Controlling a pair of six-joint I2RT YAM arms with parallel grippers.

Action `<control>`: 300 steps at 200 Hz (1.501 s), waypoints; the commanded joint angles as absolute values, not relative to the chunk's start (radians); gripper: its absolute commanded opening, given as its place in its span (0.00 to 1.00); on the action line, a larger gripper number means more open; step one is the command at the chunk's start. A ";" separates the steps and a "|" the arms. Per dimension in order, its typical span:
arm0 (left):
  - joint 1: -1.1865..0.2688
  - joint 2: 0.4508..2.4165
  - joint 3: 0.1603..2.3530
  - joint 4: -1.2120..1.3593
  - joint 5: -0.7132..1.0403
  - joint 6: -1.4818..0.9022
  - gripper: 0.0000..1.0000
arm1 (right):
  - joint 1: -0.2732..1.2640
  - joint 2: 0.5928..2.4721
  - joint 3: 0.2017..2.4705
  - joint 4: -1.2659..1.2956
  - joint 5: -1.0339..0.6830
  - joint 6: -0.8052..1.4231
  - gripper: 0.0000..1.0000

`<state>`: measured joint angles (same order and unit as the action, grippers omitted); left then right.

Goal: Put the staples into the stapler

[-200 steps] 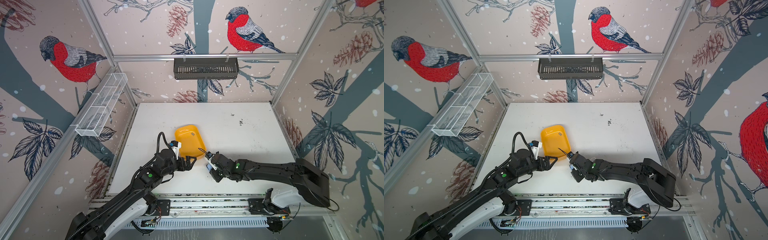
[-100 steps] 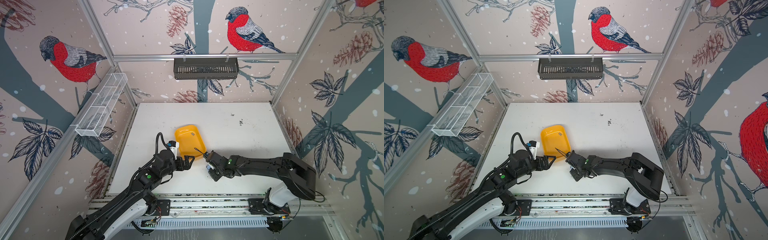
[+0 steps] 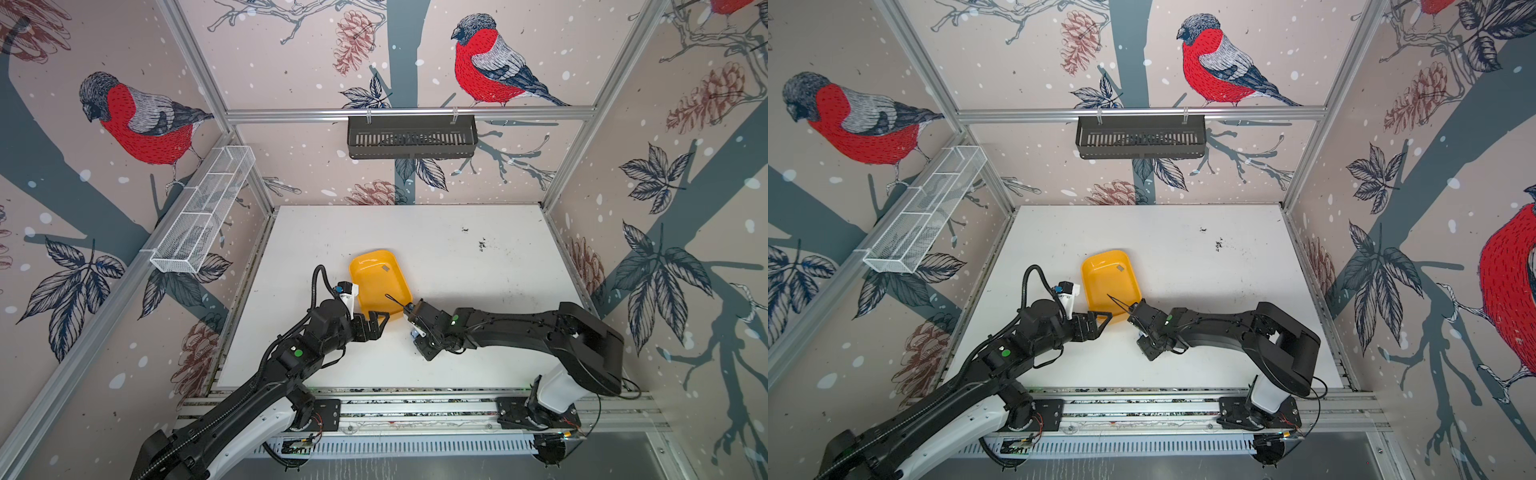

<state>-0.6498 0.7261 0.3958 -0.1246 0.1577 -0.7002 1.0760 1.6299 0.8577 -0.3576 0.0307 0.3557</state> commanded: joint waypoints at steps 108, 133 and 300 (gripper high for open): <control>-0.648 0.721 0.397 -0.125 0.166 -0.693 0.98 | 1.078 1.617 0.885 -0.405 0.049 0.334 0.40; -0.648 0.728 0.393 -0.105 0.204 -0.672 0.97 | 1.078 1.582 0.880 -0.400 0.057 0.344 0.44; -0.607 0.708 0.401 0.103 -0.531 -0.320 0.96 | 0.597 0.960 0.604 -0.013 0.156 0.355 1.00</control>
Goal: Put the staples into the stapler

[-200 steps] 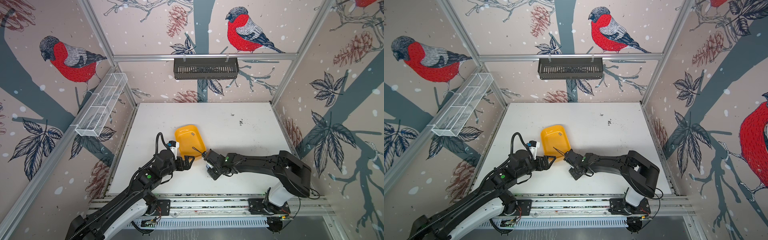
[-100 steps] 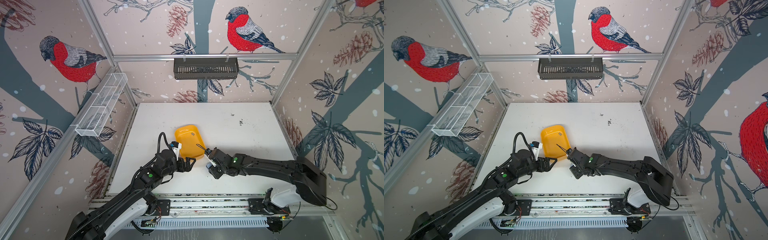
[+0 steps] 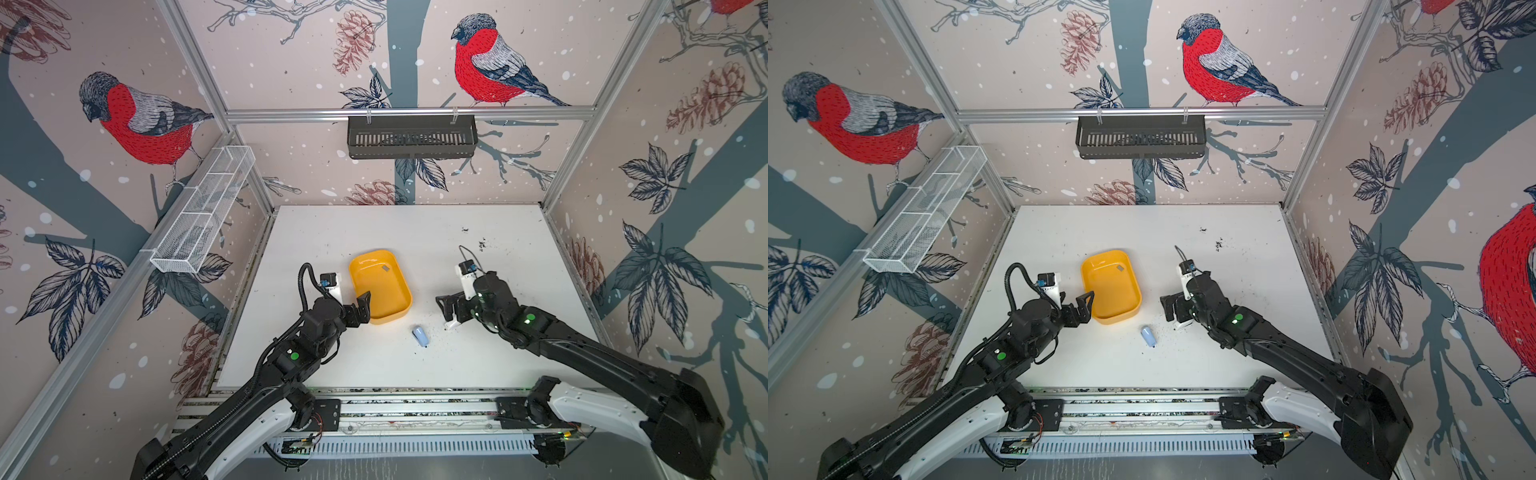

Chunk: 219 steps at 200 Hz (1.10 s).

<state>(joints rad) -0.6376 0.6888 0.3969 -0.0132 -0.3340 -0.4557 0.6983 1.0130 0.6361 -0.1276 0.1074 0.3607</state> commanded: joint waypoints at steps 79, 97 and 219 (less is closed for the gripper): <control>-0.196 0.809 0.224 0.538 -0.315 -0.131 0.97 | 0.162 0.897 0.388 0.334 0.240 0.271 1.00; -0.190 0.888 0.180 0.682 -0.332 -0.046 0.97 | 0.110 0.944 0.333 0.452 0.280 0.246 1.00; -0.038 1.421 0.187 1.240 -0.098 0.006 0.96 | 0.045 1.319 0.140 1.211 0.234 0.089 1.00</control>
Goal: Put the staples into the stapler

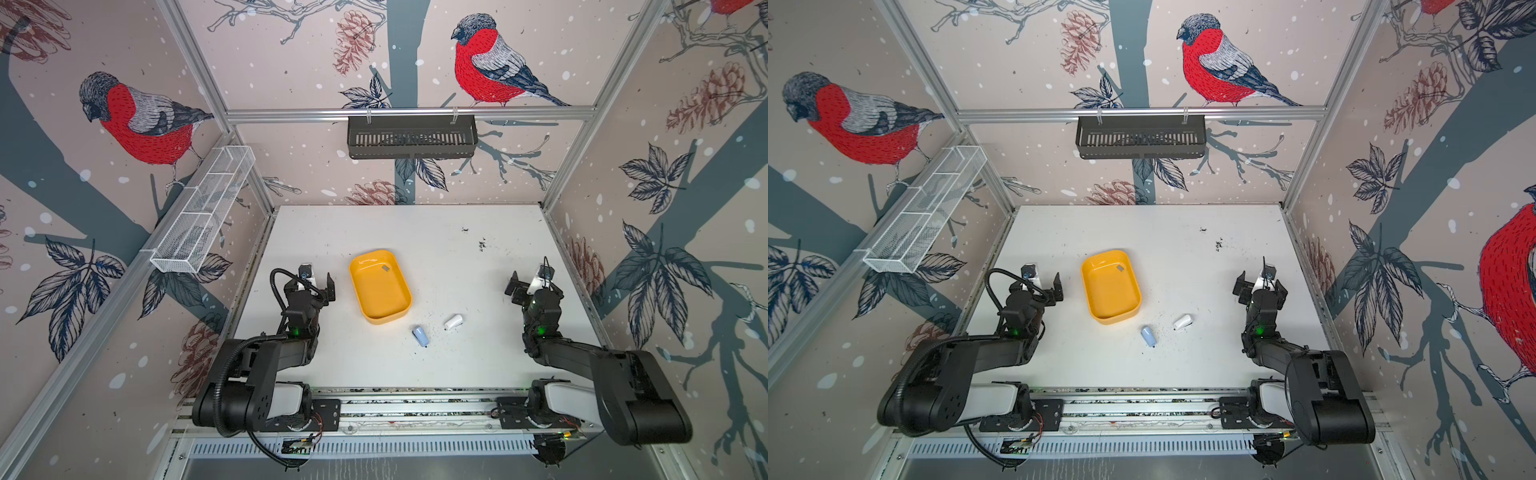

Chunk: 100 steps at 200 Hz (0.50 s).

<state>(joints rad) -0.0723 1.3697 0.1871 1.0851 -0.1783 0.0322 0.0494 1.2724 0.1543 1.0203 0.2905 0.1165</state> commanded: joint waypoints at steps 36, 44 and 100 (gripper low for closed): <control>-0.019 1.514 0.176 1.348 -0.089 -0.015 0.97 | 0.045 1.466 0.153 1.320 0.219 0.078 1.00; -0.018 1.503 0.206 1.272 -0.086 -0.015 0.97 | 0.047 1.508 0.155 1.372 0.215 0.066 1.00; -0.018 1.508 0.278 1.137 -0.077 -0.012 0.97 | 0.023 1.503 0.235 1.198 0.150 0.071 0.99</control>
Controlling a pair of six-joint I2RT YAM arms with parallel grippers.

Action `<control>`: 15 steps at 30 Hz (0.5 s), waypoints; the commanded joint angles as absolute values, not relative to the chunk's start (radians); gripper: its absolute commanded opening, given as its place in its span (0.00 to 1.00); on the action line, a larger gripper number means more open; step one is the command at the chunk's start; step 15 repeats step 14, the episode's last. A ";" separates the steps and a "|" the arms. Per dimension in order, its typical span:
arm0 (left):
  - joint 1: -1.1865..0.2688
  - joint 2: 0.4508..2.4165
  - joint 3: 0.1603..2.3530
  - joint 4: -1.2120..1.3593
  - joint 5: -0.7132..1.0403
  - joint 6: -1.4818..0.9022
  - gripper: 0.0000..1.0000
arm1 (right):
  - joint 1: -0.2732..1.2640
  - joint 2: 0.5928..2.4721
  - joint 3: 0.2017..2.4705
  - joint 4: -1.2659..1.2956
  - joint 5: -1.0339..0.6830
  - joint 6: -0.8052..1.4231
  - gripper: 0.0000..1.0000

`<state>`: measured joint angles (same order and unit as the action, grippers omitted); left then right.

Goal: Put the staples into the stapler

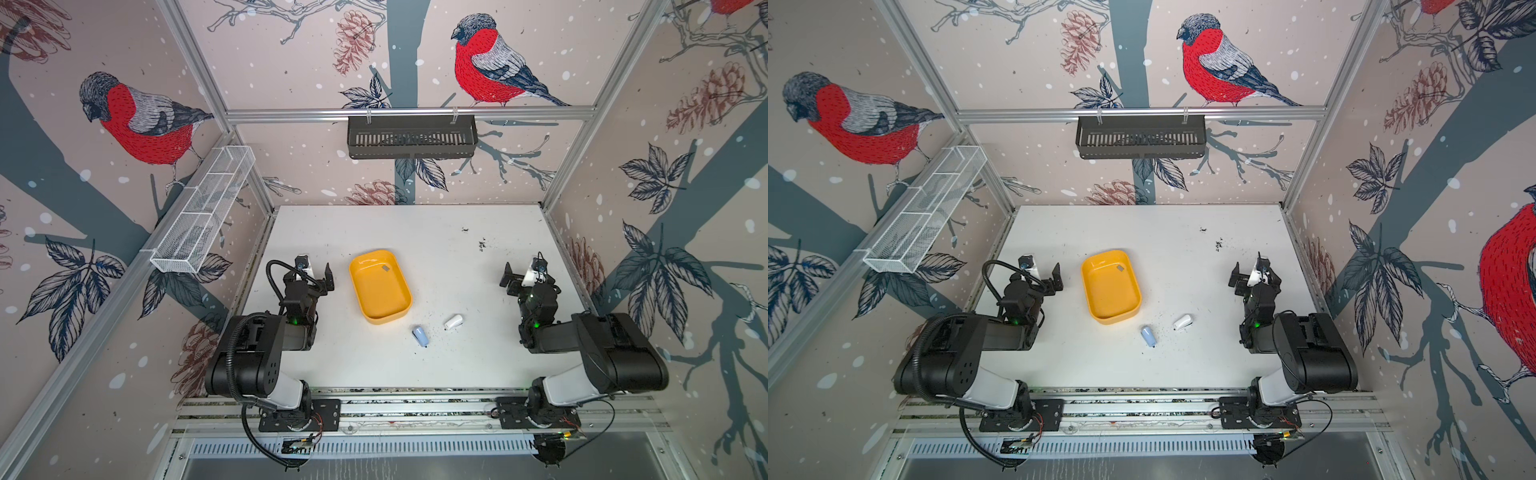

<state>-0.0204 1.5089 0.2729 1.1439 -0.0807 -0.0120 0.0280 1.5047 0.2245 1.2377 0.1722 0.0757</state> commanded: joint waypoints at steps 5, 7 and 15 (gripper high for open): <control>-0.017 1.508 0.278 1.137 -0.077 -0.013 0.97 | 0.025 1.503 0.235 1.199 0.152 0.071 0.99; -0.017 1.508 0.278 1.137 -0.077 -0.012 0.97 | 0.025 1.503 0.235 1.199 0.153 0.071 0.99; -0.018 1.508 0.277 1.137 -0.077 -0.012 0.97 | 0.020 1.506 0.240 1.192 0.146 0.074 0.99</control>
